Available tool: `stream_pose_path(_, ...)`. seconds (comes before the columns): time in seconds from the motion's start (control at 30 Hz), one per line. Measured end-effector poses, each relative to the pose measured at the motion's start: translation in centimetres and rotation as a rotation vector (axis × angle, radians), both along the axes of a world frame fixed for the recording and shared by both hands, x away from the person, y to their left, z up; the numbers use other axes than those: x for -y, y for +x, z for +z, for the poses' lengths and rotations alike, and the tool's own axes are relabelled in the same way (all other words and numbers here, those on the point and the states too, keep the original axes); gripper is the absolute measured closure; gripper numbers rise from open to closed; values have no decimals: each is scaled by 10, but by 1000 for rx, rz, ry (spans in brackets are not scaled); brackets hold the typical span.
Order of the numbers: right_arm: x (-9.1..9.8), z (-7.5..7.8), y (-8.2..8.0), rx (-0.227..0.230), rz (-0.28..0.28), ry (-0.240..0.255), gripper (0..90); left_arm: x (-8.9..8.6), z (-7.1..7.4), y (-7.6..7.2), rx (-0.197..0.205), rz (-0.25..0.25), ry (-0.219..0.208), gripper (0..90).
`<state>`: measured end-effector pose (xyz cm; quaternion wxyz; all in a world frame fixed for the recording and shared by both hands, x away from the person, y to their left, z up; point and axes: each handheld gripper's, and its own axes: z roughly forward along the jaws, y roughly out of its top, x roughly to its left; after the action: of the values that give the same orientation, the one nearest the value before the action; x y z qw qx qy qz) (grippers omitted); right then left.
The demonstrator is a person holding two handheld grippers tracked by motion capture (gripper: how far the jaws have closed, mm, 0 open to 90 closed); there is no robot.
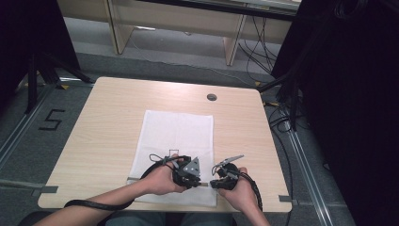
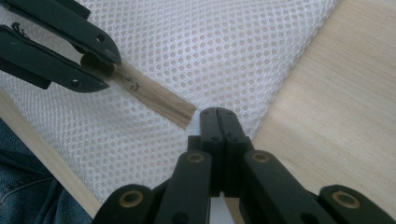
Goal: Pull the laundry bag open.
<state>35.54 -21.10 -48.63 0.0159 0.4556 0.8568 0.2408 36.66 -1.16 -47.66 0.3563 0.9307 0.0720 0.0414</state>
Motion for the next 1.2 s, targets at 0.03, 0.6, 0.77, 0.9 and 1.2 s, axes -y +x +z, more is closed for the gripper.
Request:
stream_pose_path(0.03, 0, 0, 0, 0, 0, 0, 900, -1, 0, 0, -8, -1, -6, 821)
stream_pose_path(0.6, 0, 0, 0, 0, -1, 1, 900, -4, 1, -1, -4, 1, -7, 820)
stream_pose_path(0.77, 0, 0, 0, 0, 1, 0, 900, -7, 2, -1, -16, 18, -11, 821)
stream_pose_path(0.9, 0, 0, 0, 0, 0, -1, 900, -9, 3, -1, -6, 7, -6, 821)
stream_pose_path(1.2, 0, 0, 0, 0, 1, -2, 900, -13, 4, -1, -4, 9, -6, 821)
